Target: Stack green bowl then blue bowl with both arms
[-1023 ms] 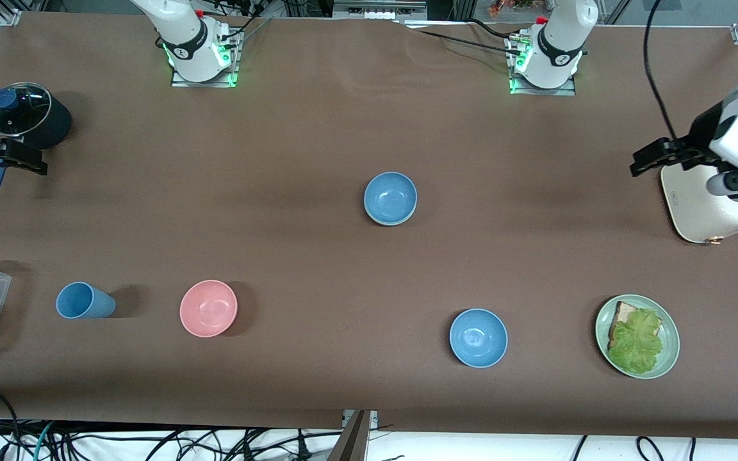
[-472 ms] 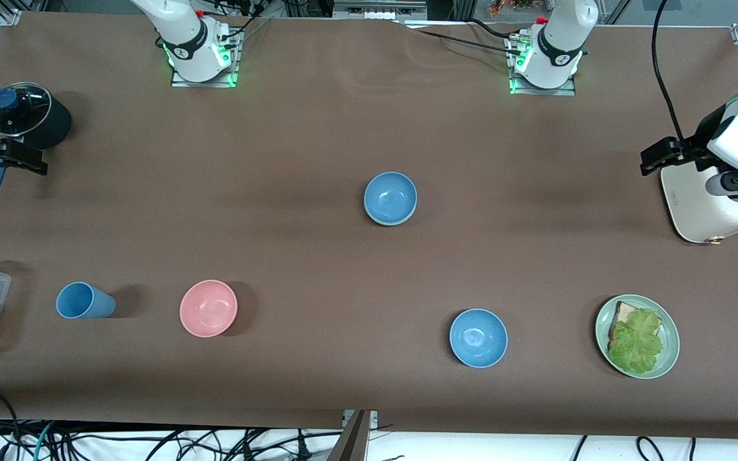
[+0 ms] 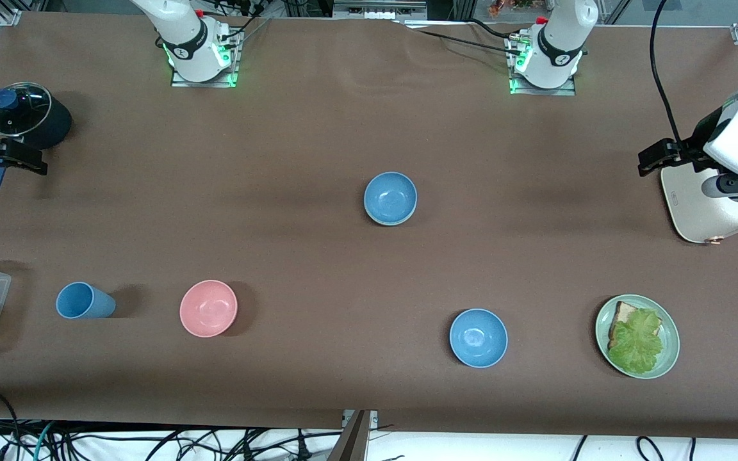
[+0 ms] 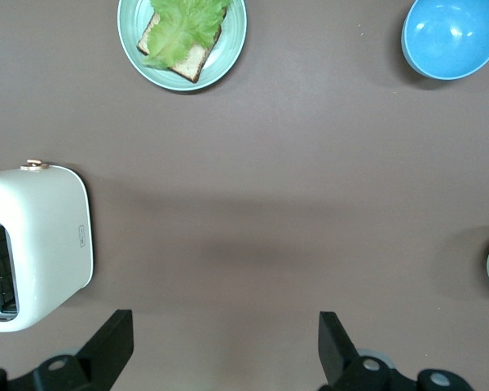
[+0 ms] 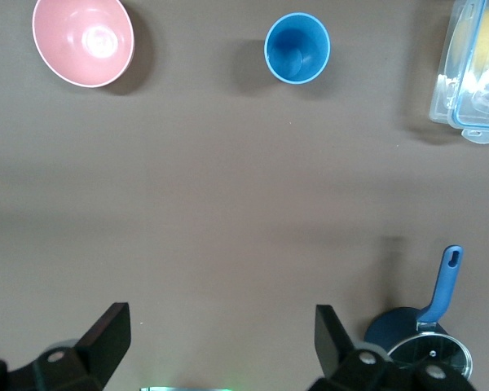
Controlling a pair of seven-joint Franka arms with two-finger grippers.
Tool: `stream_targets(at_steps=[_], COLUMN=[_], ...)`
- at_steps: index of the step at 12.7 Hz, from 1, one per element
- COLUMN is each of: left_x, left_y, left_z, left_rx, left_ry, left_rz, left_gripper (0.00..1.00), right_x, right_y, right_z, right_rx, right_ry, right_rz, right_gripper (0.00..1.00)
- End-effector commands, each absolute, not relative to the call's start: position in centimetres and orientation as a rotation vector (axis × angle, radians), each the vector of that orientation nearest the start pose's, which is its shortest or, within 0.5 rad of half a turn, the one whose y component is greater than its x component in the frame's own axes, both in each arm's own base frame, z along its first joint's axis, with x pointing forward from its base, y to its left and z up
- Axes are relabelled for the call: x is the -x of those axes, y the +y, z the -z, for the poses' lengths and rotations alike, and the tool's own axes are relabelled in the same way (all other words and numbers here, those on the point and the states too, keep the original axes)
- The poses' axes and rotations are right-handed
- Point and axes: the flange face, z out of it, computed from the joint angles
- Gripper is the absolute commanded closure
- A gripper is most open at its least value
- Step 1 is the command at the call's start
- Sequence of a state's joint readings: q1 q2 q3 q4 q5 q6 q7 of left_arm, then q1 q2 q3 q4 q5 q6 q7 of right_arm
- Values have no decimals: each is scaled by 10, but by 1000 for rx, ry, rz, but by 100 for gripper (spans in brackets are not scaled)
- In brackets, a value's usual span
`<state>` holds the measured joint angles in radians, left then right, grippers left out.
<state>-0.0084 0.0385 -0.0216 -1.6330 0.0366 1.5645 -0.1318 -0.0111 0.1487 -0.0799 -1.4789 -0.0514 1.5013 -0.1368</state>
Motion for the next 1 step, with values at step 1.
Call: stream_targets(at_steps=[1], left_x=[-564], left_y=[-14], left_z=[-580], left_rx=[3098], left_ry=[-141], left_rz=[-163], left_gripper=[0], right_x=[-585], right_y=[-57], right_z=[-579], right_rx=[3195], right_ry=[-100], right_rz=[-207], right_gripper=[0])
